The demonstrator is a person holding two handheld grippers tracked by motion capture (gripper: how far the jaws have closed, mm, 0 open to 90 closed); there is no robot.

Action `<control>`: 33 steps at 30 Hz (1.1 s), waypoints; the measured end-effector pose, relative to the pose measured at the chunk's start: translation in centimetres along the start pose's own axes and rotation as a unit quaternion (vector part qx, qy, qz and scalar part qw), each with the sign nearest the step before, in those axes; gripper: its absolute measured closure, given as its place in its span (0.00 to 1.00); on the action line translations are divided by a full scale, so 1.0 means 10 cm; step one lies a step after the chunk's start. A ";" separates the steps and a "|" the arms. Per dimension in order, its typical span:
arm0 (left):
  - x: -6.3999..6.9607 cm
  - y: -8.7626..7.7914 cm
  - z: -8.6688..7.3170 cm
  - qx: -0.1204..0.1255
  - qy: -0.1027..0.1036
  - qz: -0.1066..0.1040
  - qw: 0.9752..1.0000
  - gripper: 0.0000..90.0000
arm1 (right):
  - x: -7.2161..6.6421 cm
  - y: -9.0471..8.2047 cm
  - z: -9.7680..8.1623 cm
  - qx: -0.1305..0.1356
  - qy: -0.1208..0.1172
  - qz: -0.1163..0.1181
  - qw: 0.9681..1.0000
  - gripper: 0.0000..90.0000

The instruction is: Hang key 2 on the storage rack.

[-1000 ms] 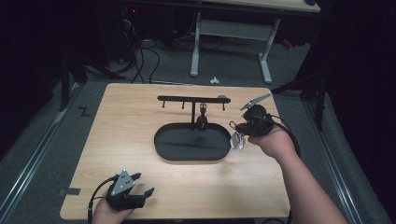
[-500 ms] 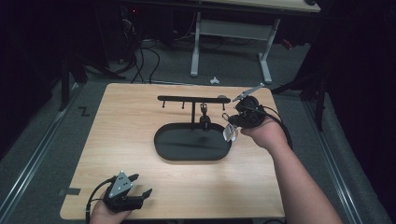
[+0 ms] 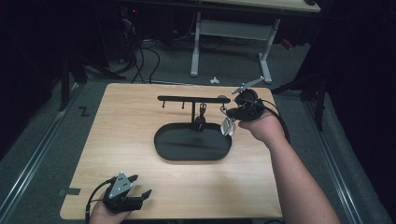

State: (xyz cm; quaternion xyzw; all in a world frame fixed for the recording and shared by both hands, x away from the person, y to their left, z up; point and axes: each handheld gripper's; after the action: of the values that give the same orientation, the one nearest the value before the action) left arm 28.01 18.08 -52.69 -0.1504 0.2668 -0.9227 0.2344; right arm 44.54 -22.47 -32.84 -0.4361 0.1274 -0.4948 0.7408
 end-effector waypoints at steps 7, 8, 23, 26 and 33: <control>0.01 0.01 0.00 -0.004 0.002 -0.001 1.000 0.28 | 0.09 0.19 -0.04 0.004 0.020 0.007 1.000 0.94; 0.01 0.02 0.00 -0.004 0.003 0.000 1.000 0.28 | 0.08 0.23 -0.04 0.005 0.019 0.007 1.000 0.94; 0.01 0.05 0.01 -0.007 0.001 0.006 1.000 0.28 | -0.02 0.29 -0.81 0.046 0.060 -0.032 0.997 0.65; 0.01 0.06 0.01 -0.011 0.000 0.008 1.000 0.28 | -0.10 0.31 -1.16 0.051 0.079 -0.035 0.995 0.60; -0.01 0.06 0.00 -0.007 -0.011 0.022 1.000 0.28 | -0.32 0.36 -1.92 0.068 0.115 -0.060 0.989 0.60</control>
State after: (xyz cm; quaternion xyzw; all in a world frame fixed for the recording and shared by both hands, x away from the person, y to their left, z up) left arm 28.32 17.65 -53.03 -0.1562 0.2739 -0.9135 0.2569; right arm 33.37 -29.29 -47.61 -0.3319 0.1516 -0.5927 0.7180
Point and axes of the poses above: each handheld gripper's, and its own axes: y roughly forward along the jaws, z roughly out of its top, x roughly to its right, and after that the axes turned 14 degrees about -z, right-handed
